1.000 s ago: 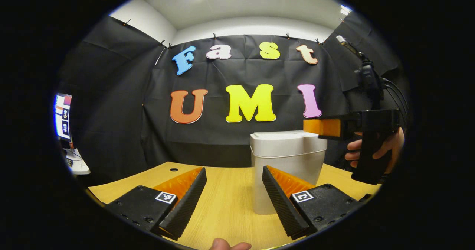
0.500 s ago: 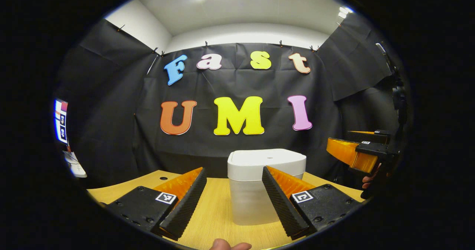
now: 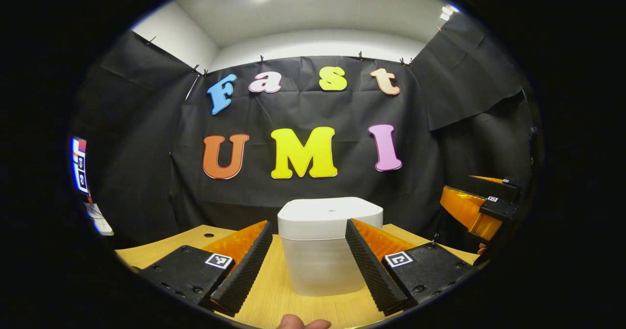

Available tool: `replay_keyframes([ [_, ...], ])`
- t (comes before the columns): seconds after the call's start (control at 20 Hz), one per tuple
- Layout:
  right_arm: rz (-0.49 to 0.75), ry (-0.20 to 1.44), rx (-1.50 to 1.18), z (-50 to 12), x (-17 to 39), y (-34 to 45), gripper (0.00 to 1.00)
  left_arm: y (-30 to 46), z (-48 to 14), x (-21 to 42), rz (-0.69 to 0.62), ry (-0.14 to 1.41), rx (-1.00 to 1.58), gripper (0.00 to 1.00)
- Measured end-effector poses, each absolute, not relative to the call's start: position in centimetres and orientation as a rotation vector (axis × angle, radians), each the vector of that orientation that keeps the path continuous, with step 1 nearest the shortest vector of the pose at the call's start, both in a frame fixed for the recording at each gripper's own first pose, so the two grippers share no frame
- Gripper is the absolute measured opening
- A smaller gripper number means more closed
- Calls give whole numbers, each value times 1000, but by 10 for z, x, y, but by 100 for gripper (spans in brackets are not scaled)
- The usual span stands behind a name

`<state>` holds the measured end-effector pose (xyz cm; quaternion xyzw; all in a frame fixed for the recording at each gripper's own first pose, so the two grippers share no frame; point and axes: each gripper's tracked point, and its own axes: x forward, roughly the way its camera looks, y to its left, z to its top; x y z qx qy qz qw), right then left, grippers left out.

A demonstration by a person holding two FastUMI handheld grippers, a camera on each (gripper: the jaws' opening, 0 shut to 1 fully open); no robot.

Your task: Press the lid of the desktop garbage bin to open it, pick up the crumpled paper on the desktop and throw it into the bin, then pick up the pop can on the desktop and drop it into the bin, and finally close the garbage bin lid.

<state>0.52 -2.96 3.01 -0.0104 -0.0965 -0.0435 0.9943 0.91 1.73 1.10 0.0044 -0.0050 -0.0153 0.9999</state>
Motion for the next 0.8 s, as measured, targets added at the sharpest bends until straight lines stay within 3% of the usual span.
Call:
replay_keyframes([
  [0.8,-111,-192,-3,6,8,-36,94,11,-4,15,-28,25,0,96],
])
